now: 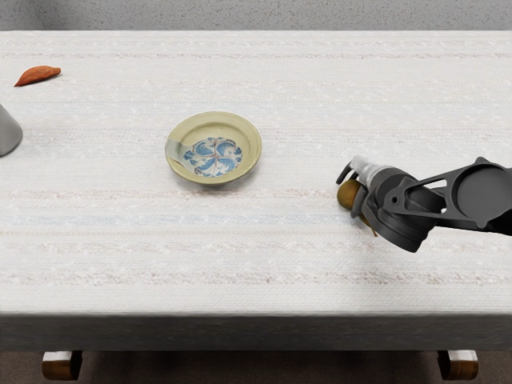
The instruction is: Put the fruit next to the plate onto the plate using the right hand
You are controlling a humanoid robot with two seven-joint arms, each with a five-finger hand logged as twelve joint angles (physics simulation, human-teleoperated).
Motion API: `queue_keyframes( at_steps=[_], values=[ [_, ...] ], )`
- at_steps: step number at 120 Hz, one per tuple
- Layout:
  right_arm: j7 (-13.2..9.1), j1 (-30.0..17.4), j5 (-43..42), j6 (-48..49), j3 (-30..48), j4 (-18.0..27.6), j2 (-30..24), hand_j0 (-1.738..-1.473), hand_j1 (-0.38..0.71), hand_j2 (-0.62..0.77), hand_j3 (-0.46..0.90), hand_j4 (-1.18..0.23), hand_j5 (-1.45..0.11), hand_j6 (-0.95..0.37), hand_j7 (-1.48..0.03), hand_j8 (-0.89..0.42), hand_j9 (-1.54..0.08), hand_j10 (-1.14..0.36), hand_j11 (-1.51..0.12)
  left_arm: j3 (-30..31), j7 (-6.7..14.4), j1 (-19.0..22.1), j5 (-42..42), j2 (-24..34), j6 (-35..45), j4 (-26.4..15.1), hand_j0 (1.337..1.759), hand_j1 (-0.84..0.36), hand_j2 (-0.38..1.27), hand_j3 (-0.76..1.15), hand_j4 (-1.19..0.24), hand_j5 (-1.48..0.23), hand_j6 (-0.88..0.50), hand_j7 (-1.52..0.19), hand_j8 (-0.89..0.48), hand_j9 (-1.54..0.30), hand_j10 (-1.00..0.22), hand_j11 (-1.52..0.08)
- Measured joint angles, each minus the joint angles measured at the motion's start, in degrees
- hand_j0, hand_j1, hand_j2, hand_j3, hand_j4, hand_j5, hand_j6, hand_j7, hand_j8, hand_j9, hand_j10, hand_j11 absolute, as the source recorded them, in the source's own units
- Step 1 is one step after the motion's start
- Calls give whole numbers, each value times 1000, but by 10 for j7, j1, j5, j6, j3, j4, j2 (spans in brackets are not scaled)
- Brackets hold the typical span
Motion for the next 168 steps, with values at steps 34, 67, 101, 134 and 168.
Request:
queue_keyframes(
  at_steps=[34, 67, 101, 134, 168],
  values=[
    [0, 2, 1, 0, -1, 0, -2, -1657, 209, 162, 0, -527, -683, -407, -683, -436, -685, -526, -684, 0, 0, 0, 0, 0, 0, 0, 1658, 348, 0, 0, -1, -1, -1, -1, -1, -1, -1, -1],
    [0, 3, 0, -1, -1, 1, -6, -1657, 207, 268, 0, -578, -747, -478, -748, -482, -750, -577, -748, 0, 0, 0, 0, 0, 0, 0, 1658, 348, 0, 0, -1, -1, -1, -1, -1, -1, -1, -1],
    [0, 2, -2, -1, 1, 3, -15, -1658, 231, 382, 0, -619, -800, -533, -802, -510, -805, -616, -804, 0, 0, 0, 0, 0, 0, 0, 1658, 348, 0, 0, -1, -1, -1, -1, -1, -1, -1, -1],
    [-1, 6, -2, -1, 13, 10, -34, -1658, 249, 451, 0, -634, -816, -549, -819, -518, -812, -636, -810, 0, 0, 0, 0, 0, 0, 0, 1658, 348, 0, 0, -1, -1, -1, -1, -1, -1, -1, -1],
    [-1, 6, 1, -1, 39, 11, -49, -1658, 267, 502, 0, -640, -818, -550, -824, -522, -809, -644, -805, 0, 0, 0, 0, 0, 0, 0, 1658, 348, 0, 0, -1, -1, -1, -1, -1, -1, -1, -1]
  ],
)
